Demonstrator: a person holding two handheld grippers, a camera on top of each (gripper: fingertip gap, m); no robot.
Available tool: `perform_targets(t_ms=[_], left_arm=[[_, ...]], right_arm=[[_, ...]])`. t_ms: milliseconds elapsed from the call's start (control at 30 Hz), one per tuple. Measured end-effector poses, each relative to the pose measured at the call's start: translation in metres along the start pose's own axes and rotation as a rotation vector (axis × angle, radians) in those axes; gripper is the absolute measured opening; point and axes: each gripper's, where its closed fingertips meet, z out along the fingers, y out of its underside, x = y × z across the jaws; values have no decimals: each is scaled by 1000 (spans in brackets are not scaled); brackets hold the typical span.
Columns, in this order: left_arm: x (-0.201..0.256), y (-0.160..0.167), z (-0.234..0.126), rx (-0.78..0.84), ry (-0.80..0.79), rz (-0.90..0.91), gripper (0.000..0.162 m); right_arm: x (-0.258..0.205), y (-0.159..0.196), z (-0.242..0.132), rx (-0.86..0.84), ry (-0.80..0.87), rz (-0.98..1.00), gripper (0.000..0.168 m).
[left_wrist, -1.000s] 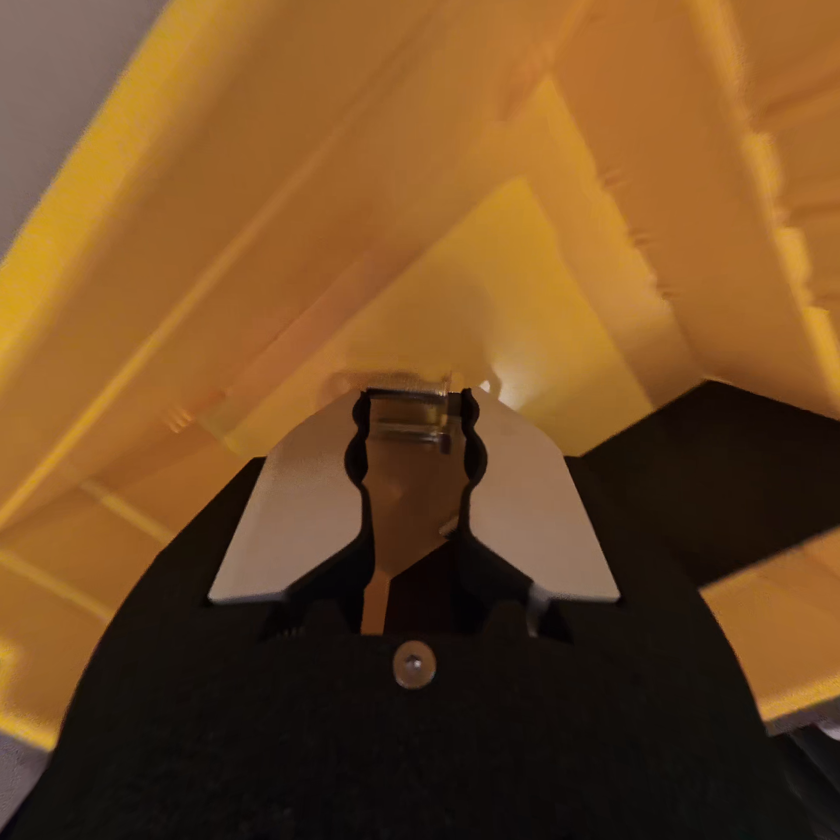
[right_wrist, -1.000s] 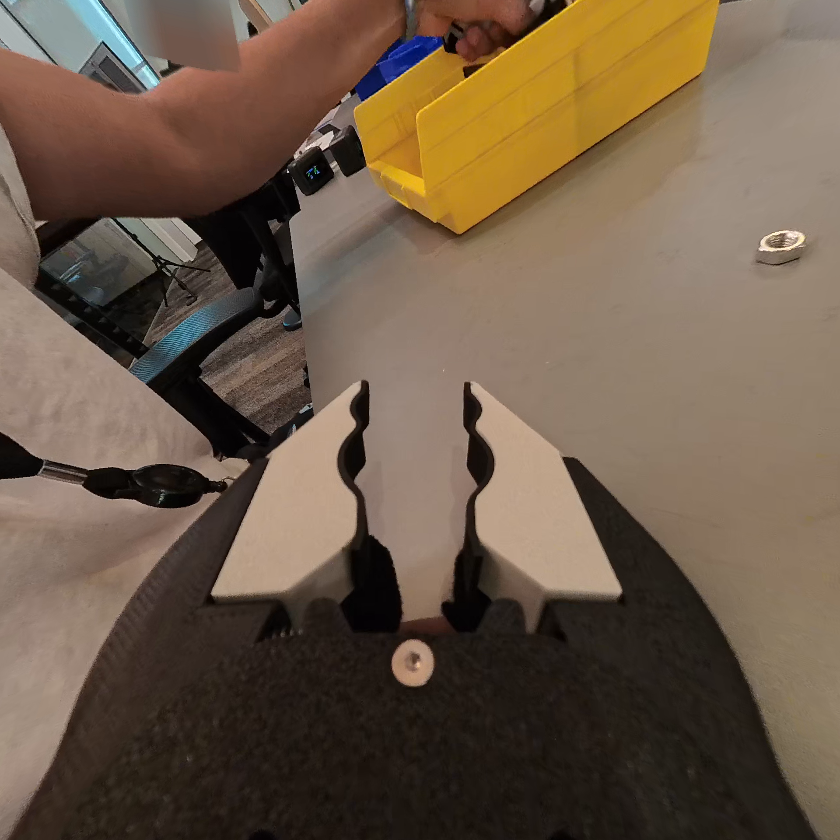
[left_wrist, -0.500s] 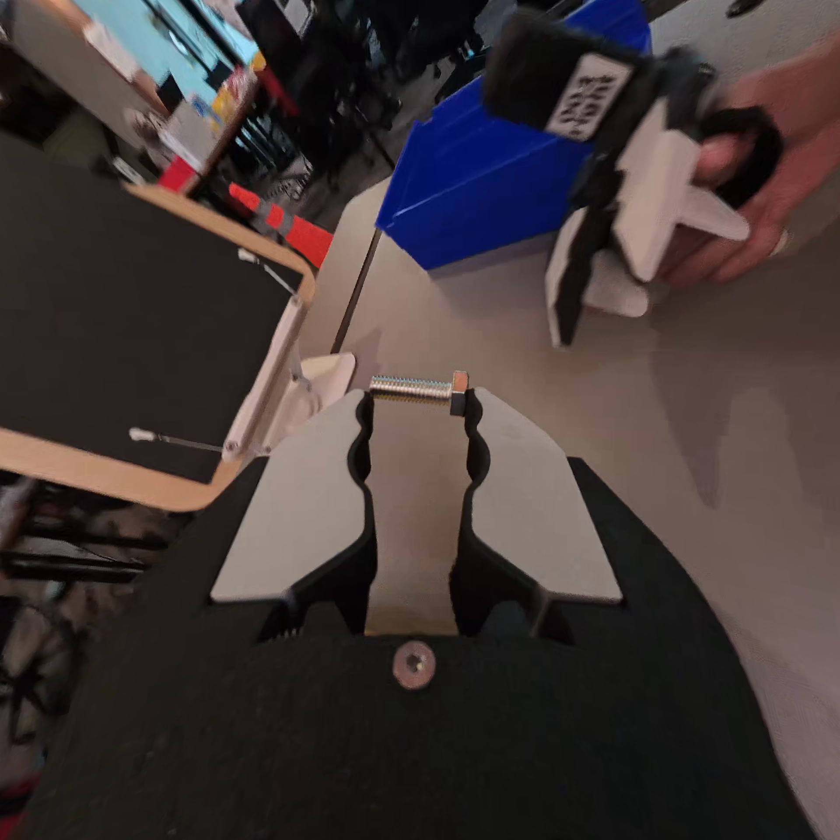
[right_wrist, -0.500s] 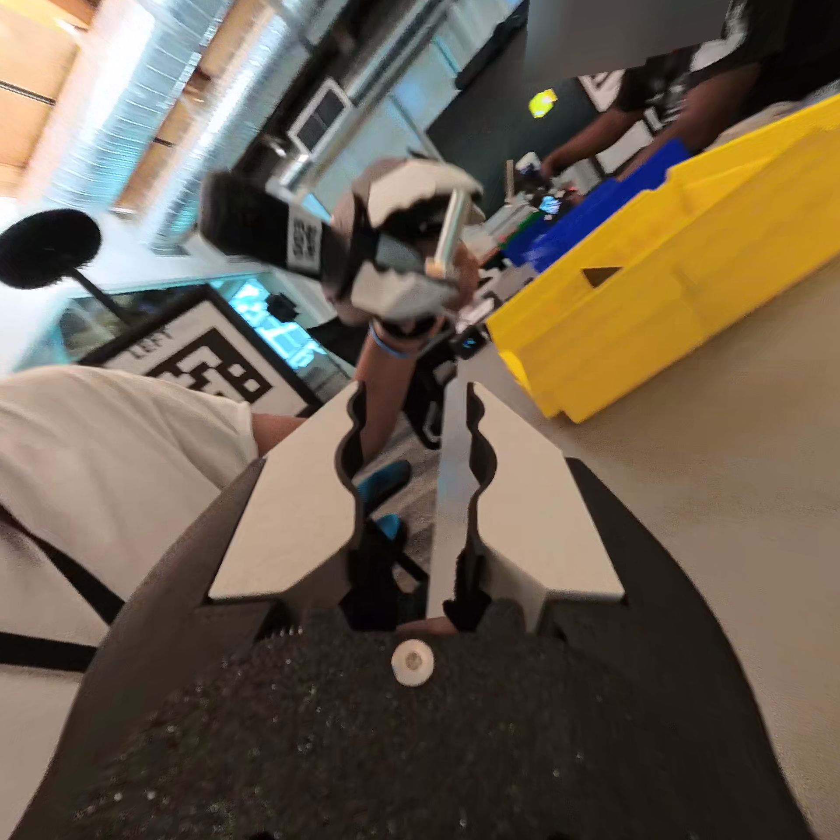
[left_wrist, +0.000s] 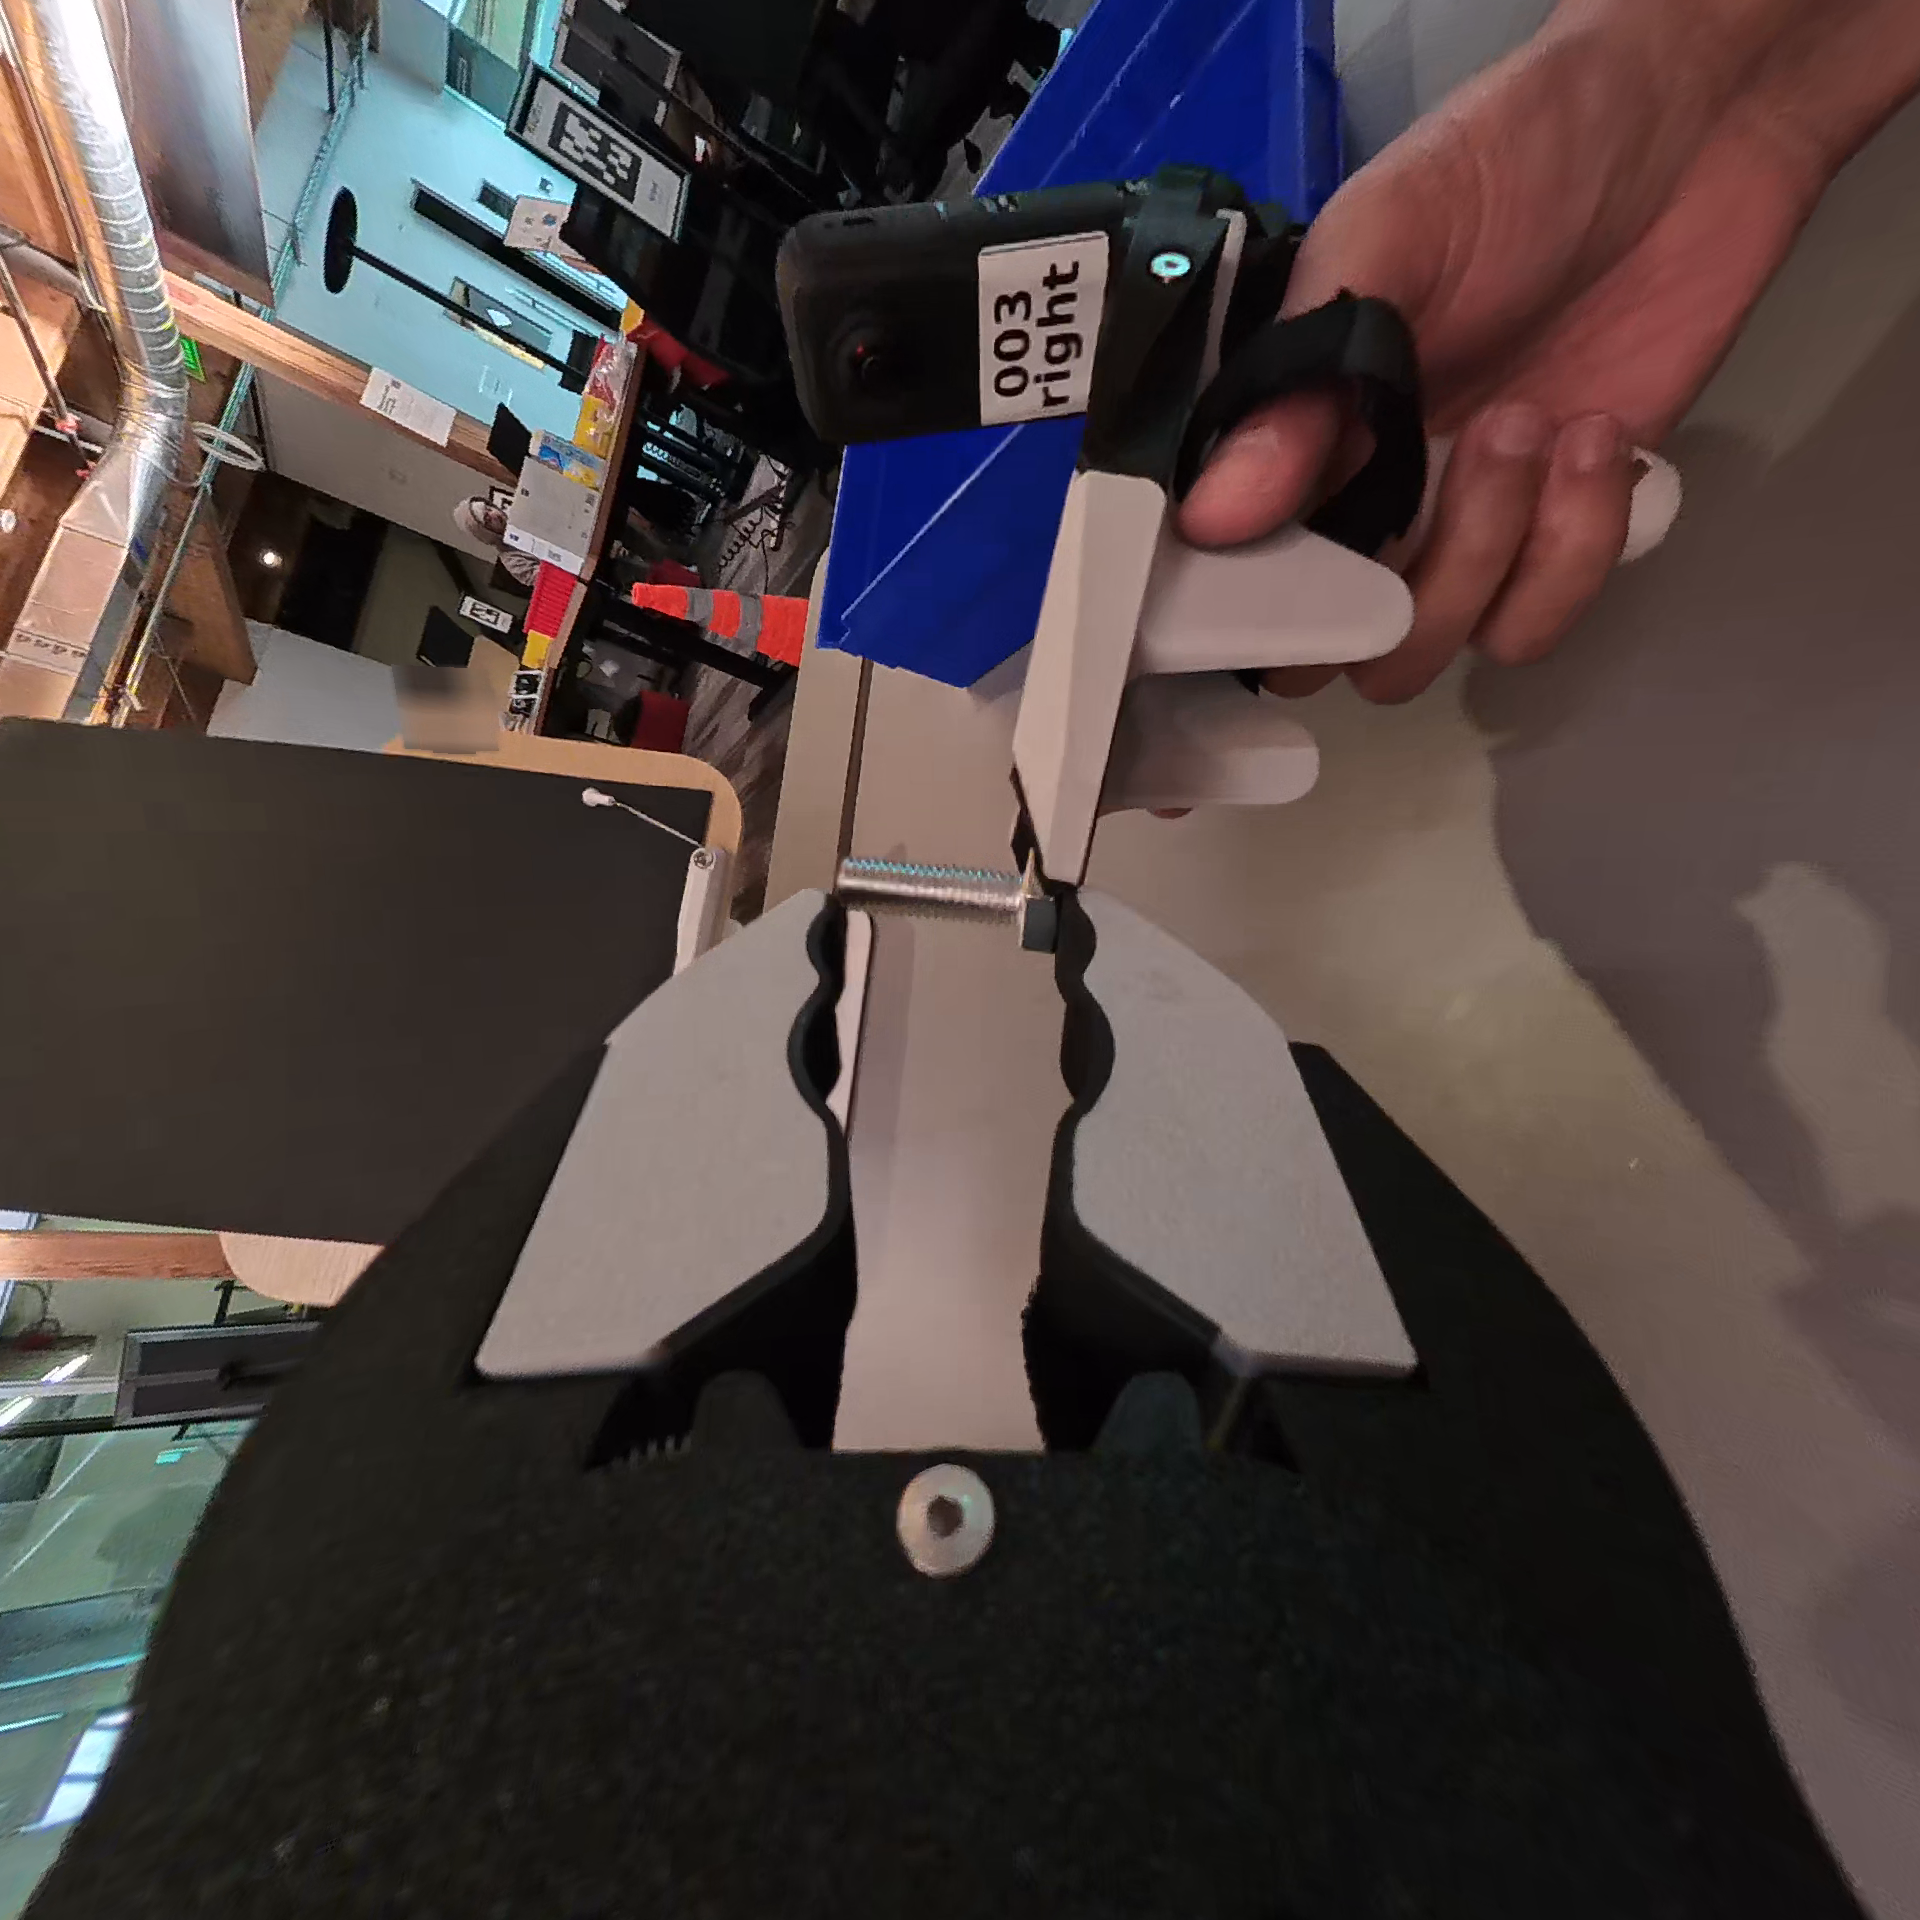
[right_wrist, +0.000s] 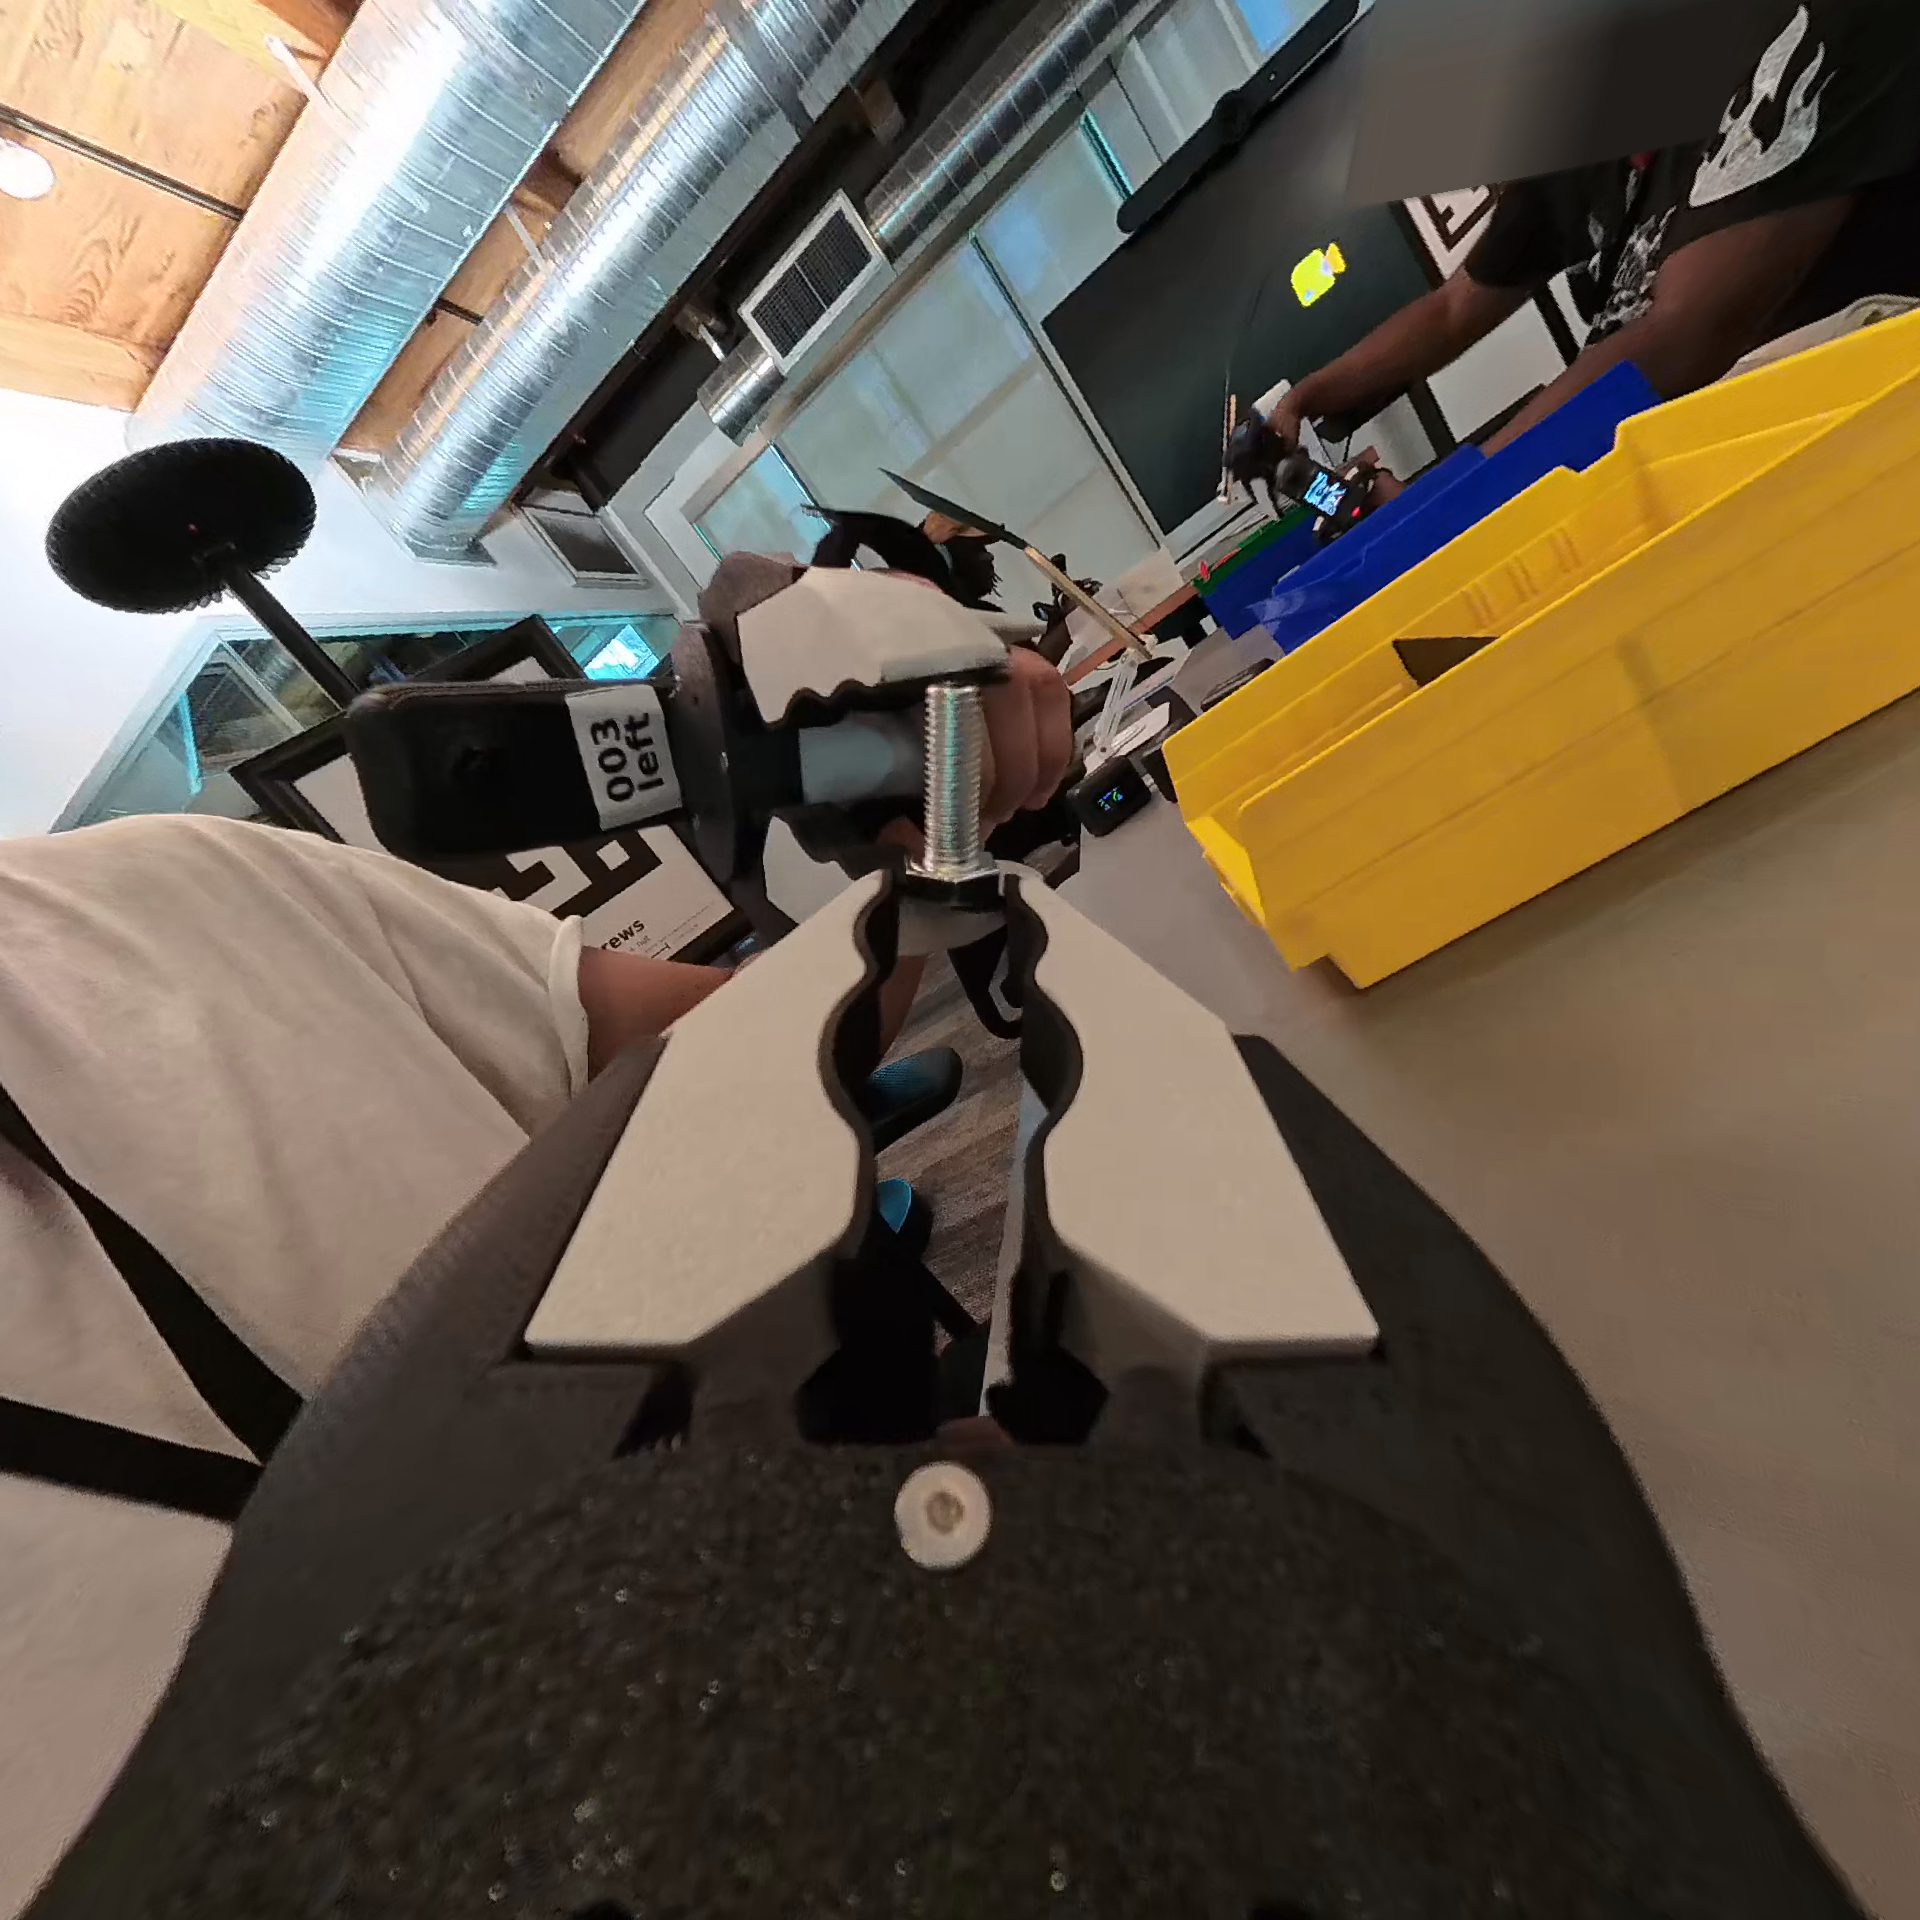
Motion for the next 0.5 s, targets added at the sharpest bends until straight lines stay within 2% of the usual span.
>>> perform_targets(t_ms=[367,467,500], left_arm=[[4,-8,-1,31,-4,-1,39],[12,0,3,-4,61,-129,39],[15,3,3,-15,102,-203,32]], right_arm=[[-8,2,-4,9,-41,-10,16],[1,5,-11,-16,44,-37,17],[5,2,-18,1,86,-51,16]])
